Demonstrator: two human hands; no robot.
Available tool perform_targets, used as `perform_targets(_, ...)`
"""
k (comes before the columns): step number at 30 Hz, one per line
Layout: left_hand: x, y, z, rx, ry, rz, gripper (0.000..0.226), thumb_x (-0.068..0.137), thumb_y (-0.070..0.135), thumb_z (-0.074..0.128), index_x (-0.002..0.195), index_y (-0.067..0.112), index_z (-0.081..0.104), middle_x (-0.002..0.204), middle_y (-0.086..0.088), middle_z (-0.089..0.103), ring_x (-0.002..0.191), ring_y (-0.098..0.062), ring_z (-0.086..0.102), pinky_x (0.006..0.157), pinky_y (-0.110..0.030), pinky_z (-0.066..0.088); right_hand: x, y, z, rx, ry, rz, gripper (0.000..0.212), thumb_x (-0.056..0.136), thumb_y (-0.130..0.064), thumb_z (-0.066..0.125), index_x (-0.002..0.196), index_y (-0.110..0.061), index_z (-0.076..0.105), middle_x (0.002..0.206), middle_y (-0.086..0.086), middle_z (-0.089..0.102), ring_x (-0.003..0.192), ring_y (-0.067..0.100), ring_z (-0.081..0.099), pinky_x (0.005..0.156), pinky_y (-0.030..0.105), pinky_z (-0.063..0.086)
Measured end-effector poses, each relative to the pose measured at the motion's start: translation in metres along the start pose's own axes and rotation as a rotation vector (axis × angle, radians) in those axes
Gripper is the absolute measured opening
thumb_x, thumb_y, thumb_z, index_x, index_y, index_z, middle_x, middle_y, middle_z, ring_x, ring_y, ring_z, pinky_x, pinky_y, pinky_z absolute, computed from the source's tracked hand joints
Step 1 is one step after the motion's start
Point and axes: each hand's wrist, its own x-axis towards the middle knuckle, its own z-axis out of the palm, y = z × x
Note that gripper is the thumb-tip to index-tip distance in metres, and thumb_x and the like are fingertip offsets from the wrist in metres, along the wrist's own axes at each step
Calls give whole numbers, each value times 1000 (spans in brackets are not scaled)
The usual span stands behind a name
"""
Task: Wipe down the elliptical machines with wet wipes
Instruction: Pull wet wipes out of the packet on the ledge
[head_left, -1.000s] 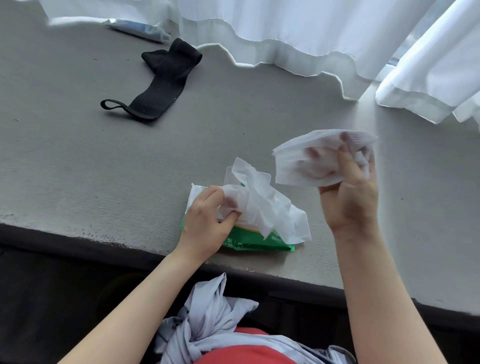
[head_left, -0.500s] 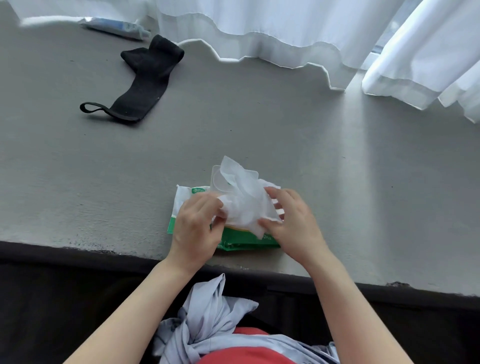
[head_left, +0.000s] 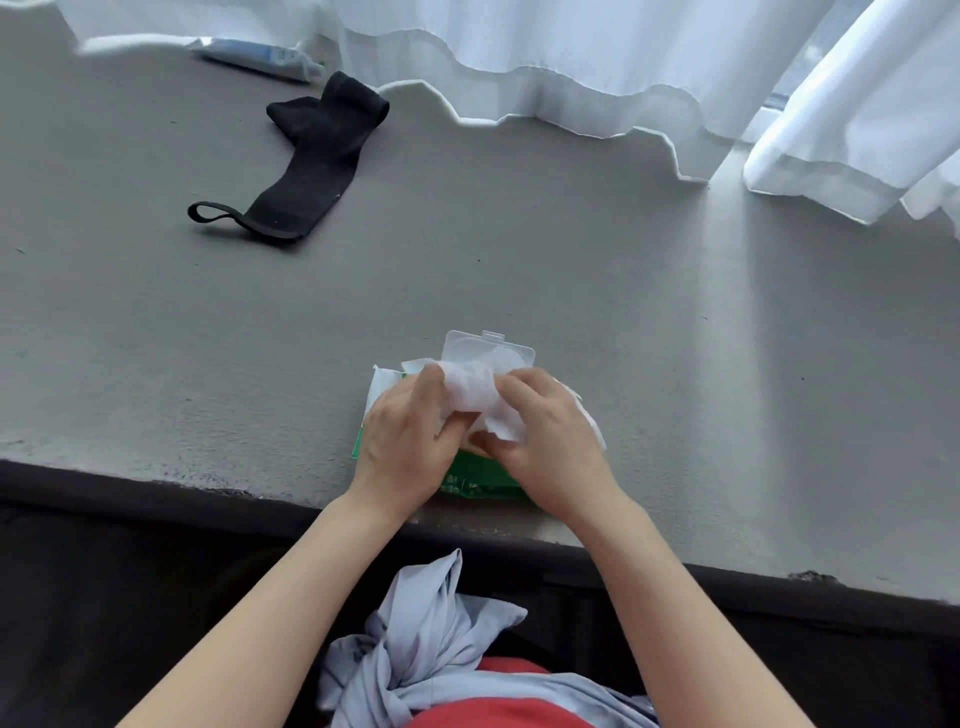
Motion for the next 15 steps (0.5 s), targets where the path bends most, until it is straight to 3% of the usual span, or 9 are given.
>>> perform_targets(2, 0, 2, -5, -84, -65, -156, 40, 81, 53, 52, 96, 16, 49, 80, 2, 66, 72, -22, 59, 59, -30, 42, 1, 2, 4, 12, 120, 1, 14, 83, -15, 67, 97, -12, 70, 101, 0, 63, 90, 23, 57, 63, 20, 31)
perform_targets(5, -1, -5, -11, -257, -180, -226, 37, 74, 52, 66, 104, 30, 59, 86, 23, 63, 87, -5, 57, 73, -8, 40, 6, 3, 1, 77, 149, 48, 9, 87, -11, 68, 95, -10, 69, 95, -6, 59, 84, 15, 53, 67, 27, 35)
perform_targets(9, 1, -15, -11, -245, -249, -185, 42, 71, 40, 70, 99, 10, 69, 89, 9, 65, 91, -8, 53, 78, -10, 38, 11, 3, -8, 438, 148, 211, 4, 91, -15, 66, 92, -16, 70, 92, -1, 67, 85, 17, 59, 74, 36, 47)
perform_targets(12, 2, -13, -7, -299, -288, -114, 31, 73, 38, 69, 102, 27, 66, 101, 7, 65, 97, -12, 51, 83, -14, 38, 11, 0, -12, 671, 144, 270, 22, 89, -16, 66, 79, -35, 70, 80, -9, 70, 77, 17, 62, 71, 38, 50)
perform_targets(15, 2, -12, -3, -270, -289, -87, 36, 76, 43, 64, 105, 22, 68, 95, 16, 64, 94, -5, 46, 79, -14, 37, 10, 1, -18, 624, 122, 278, 24, 86, -9, 63, 82, -33, 65, 84, -6, 68, 78, 15, 61, 72, 42, 51)
